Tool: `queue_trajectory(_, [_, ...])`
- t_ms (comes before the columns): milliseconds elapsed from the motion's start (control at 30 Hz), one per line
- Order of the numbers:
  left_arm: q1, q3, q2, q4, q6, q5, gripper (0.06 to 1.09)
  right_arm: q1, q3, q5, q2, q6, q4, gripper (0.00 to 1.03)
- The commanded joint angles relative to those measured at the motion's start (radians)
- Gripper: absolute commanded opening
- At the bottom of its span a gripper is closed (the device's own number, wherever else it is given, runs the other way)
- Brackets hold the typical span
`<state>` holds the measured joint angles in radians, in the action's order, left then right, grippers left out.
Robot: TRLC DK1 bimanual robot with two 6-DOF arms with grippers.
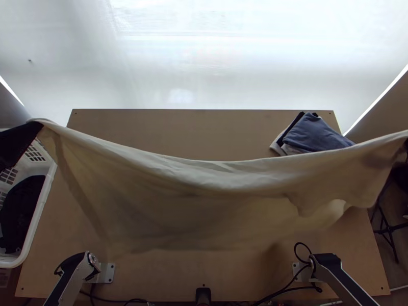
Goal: Fold the t-shirt
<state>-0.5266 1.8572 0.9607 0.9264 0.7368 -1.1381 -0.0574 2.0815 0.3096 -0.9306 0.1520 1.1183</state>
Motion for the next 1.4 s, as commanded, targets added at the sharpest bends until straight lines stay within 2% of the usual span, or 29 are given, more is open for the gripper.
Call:
queue_trajectory(0, [-0.004, -0.090, -0.036, 0.002, -0.011, -0.017, 0.09, -0.028, -0.080, 0.002, 0.015, -0.017, 0.046, 0.03])
queue_trajectory(133, [0.022, -0.234, -0.040, 0.006, -0.027, -0.018, 0.09, -0.119, -0.330, 0.036, 0.030, -0.012, 0.064, 0.03])
queue_trajectory(200, [0.046, -0.336, -0.040, 0.006, -0.039, -0.017, 0.09, -0.124, -0.474, 0.051, 0.010, -0.006, 0.060, 0.03])
queue_trajectory(300, [0.070, -0.535, -0.034, 0.008, -0.114, -0.005, 0.09, -0.119, -0.656, 0.085, -0.030, -0.025, 0.037, 0.03])
queue_trajectory(467, [0.208, -0.808, 0.042, -0.008, -0.283, 0.228, 0.09, -0.154, -0.802, 0.100, -0.086, -0.037, -0.130, 0.03])
queue_trajectory(667, [0.252, -0.937, 0.181, -0.162, -0.333, 0.350, 0.09, -0.153, -0.816, 0.100, -0.217, -0.068, -0.250, 0.03])
queue_trajectory(800, [0.280, -0.934, 0.294, -0.281, -0.310, 0.390, 0.09, -0.150, -0.816, 0.098, -0.310, -0.089, -0.325, 0.03])
queue_trajectory(933, [0.292, -0.877, 0.408, -0.406, -0.229, 0.417, 0.09, -0.150, -0.818, 0.098, -0.386, -0.103, -0.397, 0.03])
queue_trajectory(1067, [0.300, -0.750, 0.555, -0.452, -0.172, 0.472, 0.09, -0.145, -0.814, 0.088, -0.445, -0.100, -0.462, 0.03])
queue_trajectory(1367, [0.349, -0.443, 0.872, -0.463, -0.139, 0.716, 0.09, -0.130, -0.810, 0.017, -0.527, -0.095, -0.545, 0.03])
